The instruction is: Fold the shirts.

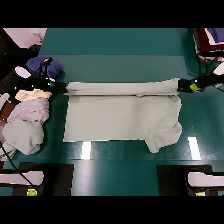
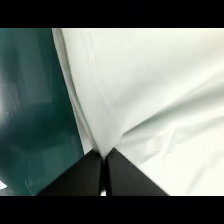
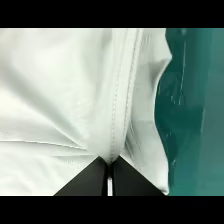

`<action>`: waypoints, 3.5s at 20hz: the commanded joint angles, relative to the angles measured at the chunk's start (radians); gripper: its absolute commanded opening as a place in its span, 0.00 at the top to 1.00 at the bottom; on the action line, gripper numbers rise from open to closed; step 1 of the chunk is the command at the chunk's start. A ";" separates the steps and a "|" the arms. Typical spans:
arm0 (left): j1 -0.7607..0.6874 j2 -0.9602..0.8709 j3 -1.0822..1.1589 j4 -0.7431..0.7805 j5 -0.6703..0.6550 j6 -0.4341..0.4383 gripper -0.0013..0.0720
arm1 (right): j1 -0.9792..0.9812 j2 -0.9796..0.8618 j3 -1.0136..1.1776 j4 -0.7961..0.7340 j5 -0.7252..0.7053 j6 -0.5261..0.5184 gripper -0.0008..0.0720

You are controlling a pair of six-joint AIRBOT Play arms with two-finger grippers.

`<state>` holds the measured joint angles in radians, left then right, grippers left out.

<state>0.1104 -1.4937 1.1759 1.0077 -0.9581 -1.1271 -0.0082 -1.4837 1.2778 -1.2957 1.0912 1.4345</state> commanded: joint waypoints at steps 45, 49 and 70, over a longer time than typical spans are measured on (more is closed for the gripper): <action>-0.090 0.328 -0.396 0.053 -0.298 -0.227 0.95 | -0.285 0.444 -0.673 0.138 0.306 -0.147 0.29; -0.090 0.328 -0.396 0.053 -0.300 -0.227 0.95 | -0.282 0.444 -0.747 0.177 0.253 -0.163 0.40; -0.090 0.697 -0.359 0.145 -0.315 -0.324 0.95 | -0.232 0.808 -0.371 0.056 0.439 -0.010 0.97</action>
<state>0.0200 -0.7845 0.8104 1.1671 -1.3987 -1.4433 -0.2729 -0.5755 0.8101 -1.2648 1.5871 1.4410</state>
